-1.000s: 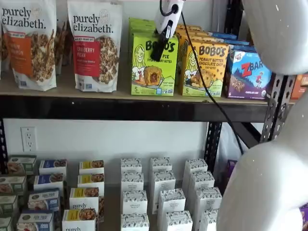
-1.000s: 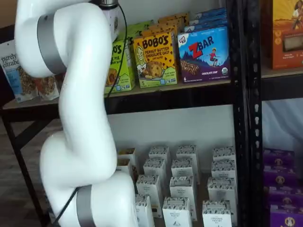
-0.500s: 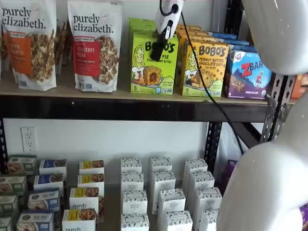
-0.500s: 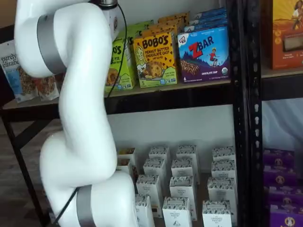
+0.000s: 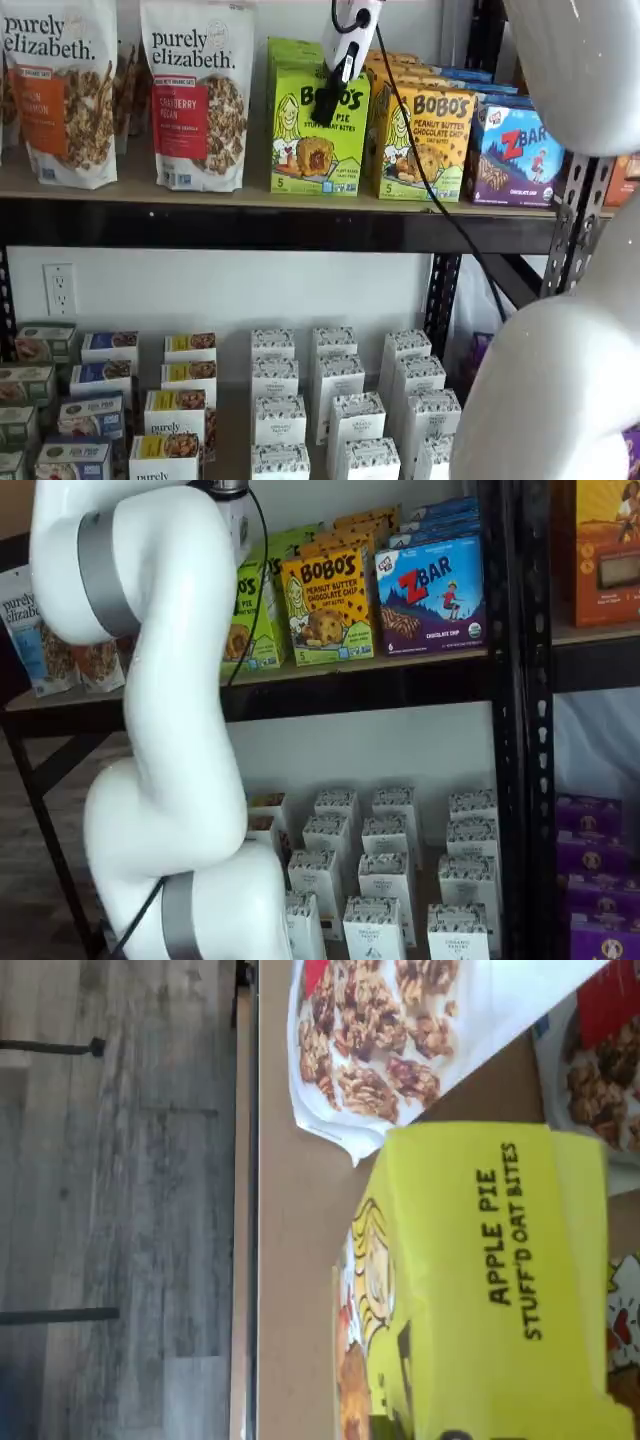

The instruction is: Pick the green box on the top shelf, the fourth from the left

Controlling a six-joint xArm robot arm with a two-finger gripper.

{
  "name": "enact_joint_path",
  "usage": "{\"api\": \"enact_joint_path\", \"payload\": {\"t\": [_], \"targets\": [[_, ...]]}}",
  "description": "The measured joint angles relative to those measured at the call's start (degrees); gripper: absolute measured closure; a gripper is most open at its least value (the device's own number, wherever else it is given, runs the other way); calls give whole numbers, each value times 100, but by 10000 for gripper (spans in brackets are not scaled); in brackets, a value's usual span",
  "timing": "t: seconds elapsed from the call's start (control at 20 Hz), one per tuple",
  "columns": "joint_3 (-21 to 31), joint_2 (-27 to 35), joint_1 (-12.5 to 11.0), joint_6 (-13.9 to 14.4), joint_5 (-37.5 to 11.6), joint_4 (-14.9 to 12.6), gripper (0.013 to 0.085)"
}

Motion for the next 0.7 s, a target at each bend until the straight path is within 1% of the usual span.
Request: {"api": "enact_joint_path", "payload": {"t": [0.45,0.7], "targets": [[-134,6,-80,-46,333,122,730],[-135,-119,-105,-40,483,106,730]]}}
